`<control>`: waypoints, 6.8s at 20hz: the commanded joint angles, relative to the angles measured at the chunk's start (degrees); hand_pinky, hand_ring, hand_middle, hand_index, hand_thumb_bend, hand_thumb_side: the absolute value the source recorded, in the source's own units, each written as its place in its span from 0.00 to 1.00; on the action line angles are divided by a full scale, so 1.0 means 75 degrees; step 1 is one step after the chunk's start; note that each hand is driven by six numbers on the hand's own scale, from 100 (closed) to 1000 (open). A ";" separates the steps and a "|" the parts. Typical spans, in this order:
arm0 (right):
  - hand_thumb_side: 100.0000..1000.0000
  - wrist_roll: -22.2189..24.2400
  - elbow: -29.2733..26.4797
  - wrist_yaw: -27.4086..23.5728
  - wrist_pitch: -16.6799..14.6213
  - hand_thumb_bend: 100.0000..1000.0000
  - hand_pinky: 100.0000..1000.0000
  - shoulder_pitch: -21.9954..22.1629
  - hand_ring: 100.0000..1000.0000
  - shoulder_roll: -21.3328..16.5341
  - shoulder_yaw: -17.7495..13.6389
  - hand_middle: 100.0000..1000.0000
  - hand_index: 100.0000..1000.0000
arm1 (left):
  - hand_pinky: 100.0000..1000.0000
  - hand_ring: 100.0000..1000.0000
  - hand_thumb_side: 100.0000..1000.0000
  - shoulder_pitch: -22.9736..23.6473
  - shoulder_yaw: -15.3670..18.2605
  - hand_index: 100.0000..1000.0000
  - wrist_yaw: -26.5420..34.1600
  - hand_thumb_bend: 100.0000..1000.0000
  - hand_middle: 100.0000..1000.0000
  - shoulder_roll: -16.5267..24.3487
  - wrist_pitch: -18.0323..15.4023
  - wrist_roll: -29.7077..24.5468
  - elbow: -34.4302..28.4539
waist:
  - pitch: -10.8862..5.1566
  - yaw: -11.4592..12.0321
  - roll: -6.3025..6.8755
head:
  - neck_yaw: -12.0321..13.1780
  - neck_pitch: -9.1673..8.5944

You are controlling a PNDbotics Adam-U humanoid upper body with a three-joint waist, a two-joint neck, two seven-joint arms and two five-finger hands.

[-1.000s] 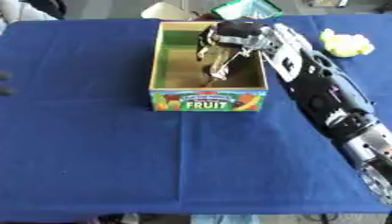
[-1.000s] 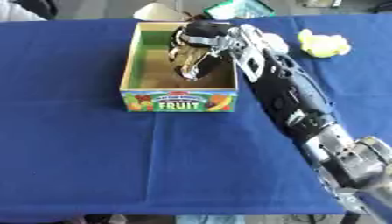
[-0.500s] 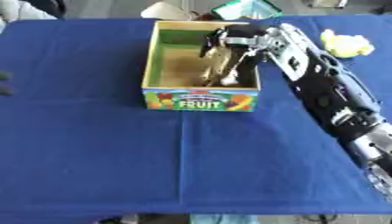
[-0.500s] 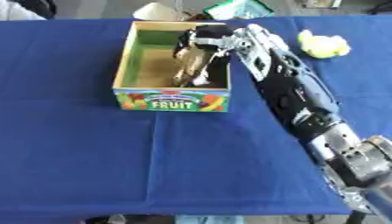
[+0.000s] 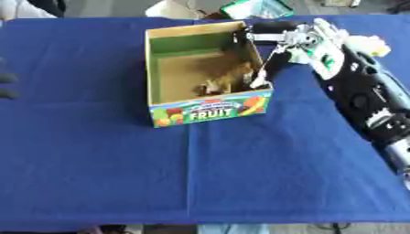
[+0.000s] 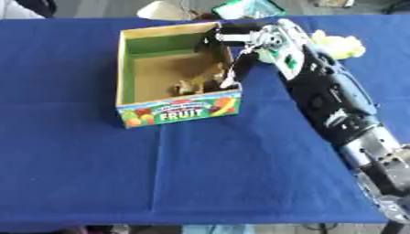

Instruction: Pick up objects on the table and place them in the box.

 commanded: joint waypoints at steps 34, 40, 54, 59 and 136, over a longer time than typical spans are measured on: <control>0.24 0.0316 -0.0296 -0.2121 0.0619 0.58 0.84 0.0341 0.85 -0.2494 -0.2385 0.80 0.87 | 0.49 0.58 0.57 -0.0015 0.0160 0.75 -0.0024 0.26 0.61 0.0189 0.0011 0.0086 -0.0155 | -0.0106 -0.0300 -0.0010 | 0.0229 0.0032; 0.25 -0.0292 0.0186 -0.2036 0.1021 0.56 0.83 0.0408 0.84 -0.2597 -0.2781 0.78 0.85 | 0.49 0.58 0.57 -0.0025 0.0166 0.75 -0.0017 0.25 0.61 0.0185 0.0005 0.0088 -0.0154 | -0.0082 -0.0285 0.0021 | 0.0183 -0.0004; 0.24 -0.1822 0.0740 -0.1733 0.1067 0.55 0.82 0.0454 0.83 -0.2280 -0.2400 0.76 0.84 | 0.49 0.58 0.57 -0.0073 0.0134 0.75 0.0012 0.25 0.61 0.0151 -0.0014 0.0045 -0.0146 | -0.0027 -0.0169 0.0085 | 0.0073 -0.0066; 0.24 -0.2394 0.0939 -0.1539 0.1030 0.55 0.82 0.0455 0.83 -0.2054 -0.2218 0.76 0.84 | 0.49 0.58 0.57 -0.0092 0.0118 0.75 0.0031 0.25 0.61 0.0132 -0.0023 0.0024 -0.0145 | -0.0005 -0.0129 0.0119 | -0.0019 -0.0110; 0.14 -0.5291 0.0990 -0.3526 0.1683 0.15 0.70 0.1047 0.61 -0.1367 -0.1939 0.45 0.54 | 0.50 0.59 0.57 -0.0162 0.0063 0.75 0.0075 0.24 0.62 0.0056 -0.0050 -0.0095 -0.0129 | 0.0047 -0.0004 0.0210 | -0.0134 -0.0111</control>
